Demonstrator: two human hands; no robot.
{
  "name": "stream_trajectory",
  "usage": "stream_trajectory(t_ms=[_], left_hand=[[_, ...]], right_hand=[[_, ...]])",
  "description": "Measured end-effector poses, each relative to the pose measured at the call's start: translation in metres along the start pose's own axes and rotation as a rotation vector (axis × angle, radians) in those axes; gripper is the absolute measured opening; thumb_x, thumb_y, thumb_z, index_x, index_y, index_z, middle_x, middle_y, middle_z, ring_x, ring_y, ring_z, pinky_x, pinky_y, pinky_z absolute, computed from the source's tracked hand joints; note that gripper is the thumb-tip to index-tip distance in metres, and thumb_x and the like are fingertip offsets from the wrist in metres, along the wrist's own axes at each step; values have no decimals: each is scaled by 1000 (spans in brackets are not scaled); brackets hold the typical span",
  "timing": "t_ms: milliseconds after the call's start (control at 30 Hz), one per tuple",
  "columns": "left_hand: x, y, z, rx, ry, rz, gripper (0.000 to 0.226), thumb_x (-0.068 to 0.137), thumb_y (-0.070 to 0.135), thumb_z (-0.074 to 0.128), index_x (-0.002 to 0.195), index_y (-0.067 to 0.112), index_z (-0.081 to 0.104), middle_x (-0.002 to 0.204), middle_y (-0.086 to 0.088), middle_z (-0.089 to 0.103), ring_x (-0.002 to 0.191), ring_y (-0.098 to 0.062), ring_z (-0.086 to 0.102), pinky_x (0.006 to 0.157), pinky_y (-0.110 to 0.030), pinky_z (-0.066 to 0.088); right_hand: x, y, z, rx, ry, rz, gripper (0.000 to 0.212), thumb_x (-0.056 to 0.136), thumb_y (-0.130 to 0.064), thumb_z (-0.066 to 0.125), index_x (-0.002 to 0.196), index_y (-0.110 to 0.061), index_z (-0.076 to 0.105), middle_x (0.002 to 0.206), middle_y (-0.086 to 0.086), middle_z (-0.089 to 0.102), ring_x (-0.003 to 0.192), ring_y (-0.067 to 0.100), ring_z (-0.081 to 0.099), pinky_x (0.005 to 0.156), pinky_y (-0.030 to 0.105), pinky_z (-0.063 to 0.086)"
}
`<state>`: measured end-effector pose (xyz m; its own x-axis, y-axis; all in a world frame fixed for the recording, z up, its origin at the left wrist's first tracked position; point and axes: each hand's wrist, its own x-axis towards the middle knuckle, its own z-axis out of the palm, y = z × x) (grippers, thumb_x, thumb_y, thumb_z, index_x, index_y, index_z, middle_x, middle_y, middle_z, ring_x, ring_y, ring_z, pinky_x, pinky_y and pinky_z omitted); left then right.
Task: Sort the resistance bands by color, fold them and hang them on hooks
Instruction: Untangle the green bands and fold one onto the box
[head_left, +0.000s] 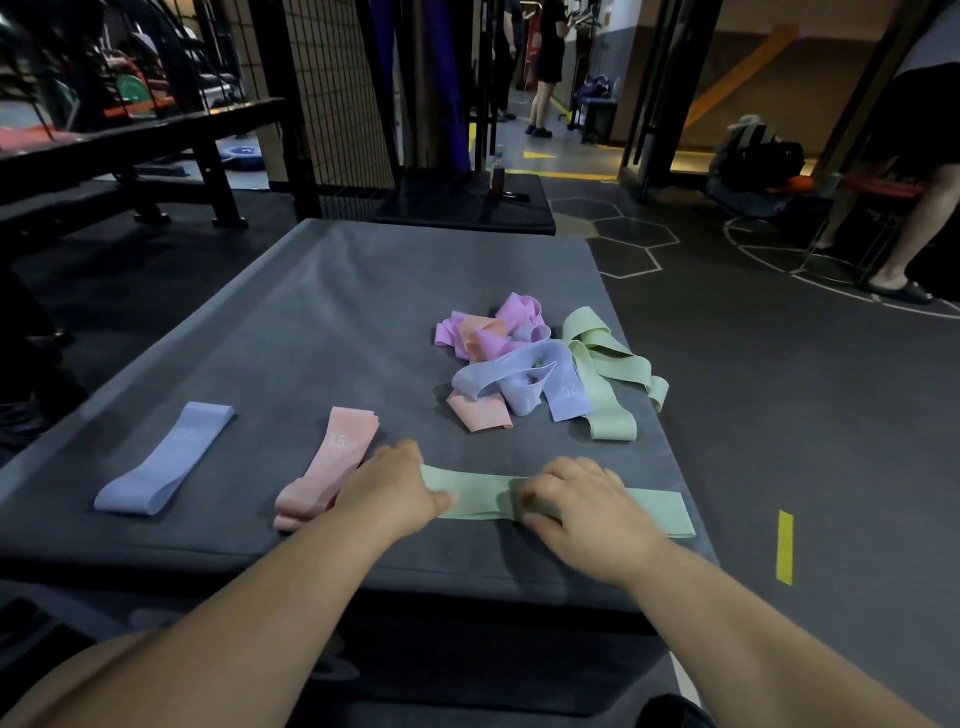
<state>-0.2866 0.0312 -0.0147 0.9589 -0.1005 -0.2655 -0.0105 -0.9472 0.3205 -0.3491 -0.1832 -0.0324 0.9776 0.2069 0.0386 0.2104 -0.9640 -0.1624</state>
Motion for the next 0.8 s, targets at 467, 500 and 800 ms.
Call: stream_trajectory(t_ms=[467, 500, 800], left_hand=[[26, -26, 4, -273, 19, 45, 13, 90, 24, 52, 98, 33, 48, 96, 2, 61, 77, -22, 62, 68, -32, 51], [27, -26, 4, -290, 23, 44, 15, 91, 22, 52, 101, 32, 48, 97, 2, 61, 77, -22, 61, 67, -31, 50], [26, -28, 4, -525, 31, 49, 22, 89, 18, 57, 105, 33, 52, 101, 2, 63, 88, -23, 64, 77, -44, 58]], right_hand=[[-4, -16, 15, -25, -196, -29, 106, 61, -75, -20, 156, -31, -2, 164, -11, -6, 150, 12, -13, 121, 38, -11], [-5, -15, 17, -37, -189, -38, 108, 60, -77, -24, 156, -31, -3, 164, -12, -7, 150, 12, -15, 121, 39, -12], [-3, -12, 21, -37, -162, -55, 104, 70, -80, -22, 156, -29, 3, 164, -12, 3, 151, 10, -6, 119, 34, -12]])
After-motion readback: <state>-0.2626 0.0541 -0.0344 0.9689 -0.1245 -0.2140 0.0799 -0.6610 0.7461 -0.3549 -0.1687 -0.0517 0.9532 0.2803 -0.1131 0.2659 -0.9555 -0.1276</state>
